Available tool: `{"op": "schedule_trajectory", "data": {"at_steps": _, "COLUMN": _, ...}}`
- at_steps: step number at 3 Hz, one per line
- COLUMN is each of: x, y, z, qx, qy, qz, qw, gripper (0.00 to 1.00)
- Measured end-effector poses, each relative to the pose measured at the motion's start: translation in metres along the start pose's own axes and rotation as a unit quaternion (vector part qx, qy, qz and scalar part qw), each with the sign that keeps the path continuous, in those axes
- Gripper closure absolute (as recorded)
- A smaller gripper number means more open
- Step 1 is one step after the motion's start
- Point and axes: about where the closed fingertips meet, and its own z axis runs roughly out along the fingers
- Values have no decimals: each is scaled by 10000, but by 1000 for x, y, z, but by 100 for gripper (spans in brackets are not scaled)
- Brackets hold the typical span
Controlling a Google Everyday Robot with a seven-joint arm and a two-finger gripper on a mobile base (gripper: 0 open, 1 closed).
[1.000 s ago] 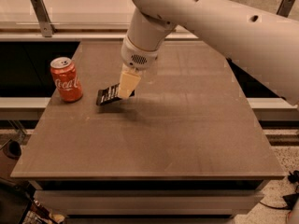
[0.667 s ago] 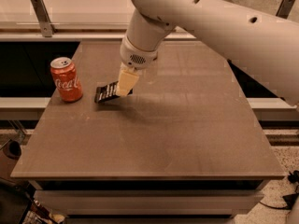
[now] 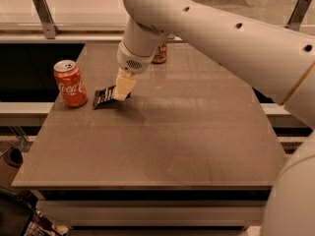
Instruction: Move rxbar chocolate near coke can
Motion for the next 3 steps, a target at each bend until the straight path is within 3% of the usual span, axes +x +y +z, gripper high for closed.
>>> {"op": "schedule_trajectory", "data": {"at_steps": 1, "x": 0, "y": 1, "z": 1, "qx": -14, "qy": 4, "qz": -7, "qw": 10000, "gripper": 83}}
{"op": "schedule_trajectory", "data": {"at_steps": 3, "x": -1, "y": 3, "z": 3, "qx": -37, "qy": 13, "qz": -19, "qw": 10000, "gripper": 36}}
